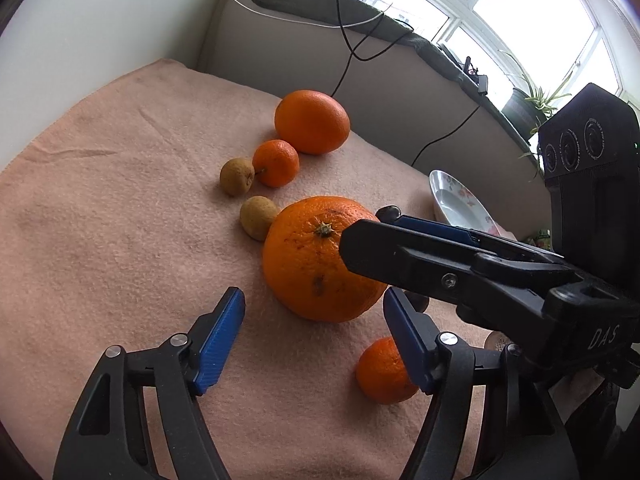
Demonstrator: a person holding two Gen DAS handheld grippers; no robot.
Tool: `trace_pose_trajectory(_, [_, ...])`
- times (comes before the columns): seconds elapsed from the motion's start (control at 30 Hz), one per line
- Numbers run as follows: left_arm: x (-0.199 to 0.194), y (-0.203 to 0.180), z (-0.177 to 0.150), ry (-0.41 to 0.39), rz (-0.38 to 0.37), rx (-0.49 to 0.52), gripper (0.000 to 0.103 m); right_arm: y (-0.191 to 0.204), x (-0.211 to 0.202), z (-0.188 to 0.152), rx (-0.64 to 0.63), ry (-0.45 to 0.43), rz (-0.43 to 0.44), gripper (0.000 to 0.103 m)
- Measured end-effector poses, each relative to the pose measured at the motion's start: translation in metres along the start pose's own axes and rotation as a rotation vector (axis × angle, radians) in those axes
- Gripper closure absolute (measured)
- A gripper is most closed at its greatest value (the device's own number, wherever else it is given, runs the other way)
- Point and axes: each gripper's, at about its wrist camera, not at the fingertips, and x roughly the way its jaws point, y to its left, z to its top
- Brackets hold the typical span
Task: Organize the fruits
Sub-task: 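Move the right gripper to the large orange and close on it, then carry the large orange with the right gripper onto the white plate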
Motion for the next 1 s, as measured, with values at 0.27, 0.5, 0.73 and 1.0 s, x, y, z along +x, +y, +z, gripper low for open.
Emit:
trace_pose_trajectory(0.27, [0.006, -0.002, 0.001, 0.008, 0.0, 0.008, 0.033, 0.004, 0.01, 0.002, -0.026, 0.028, 0.006, 0.021])
trace_pose_trajectory(0.5, [0.009, 0.0, 0.003, 0.014, -0.014, 0.005, 0.033, 0.002, 0.017, 0.002, -0.025, 0.05, -0.026, 0.031])
trace_pose_trajectory(0.73, [0.011, 0.001, 0.004, 0.016, -0.033, 0.013, 0.039, -0.001, 0.016, 0.002, -0.021, 0.049, -0.023, 0.035])
trace_pose_trajectory(1.0, [0.01, -0.004, 0.005, 0.01, -0.016, 0.023, 0.039, 0.0, 0.013, -0.001, -0.009, 0.035, -0.024, 0.035])
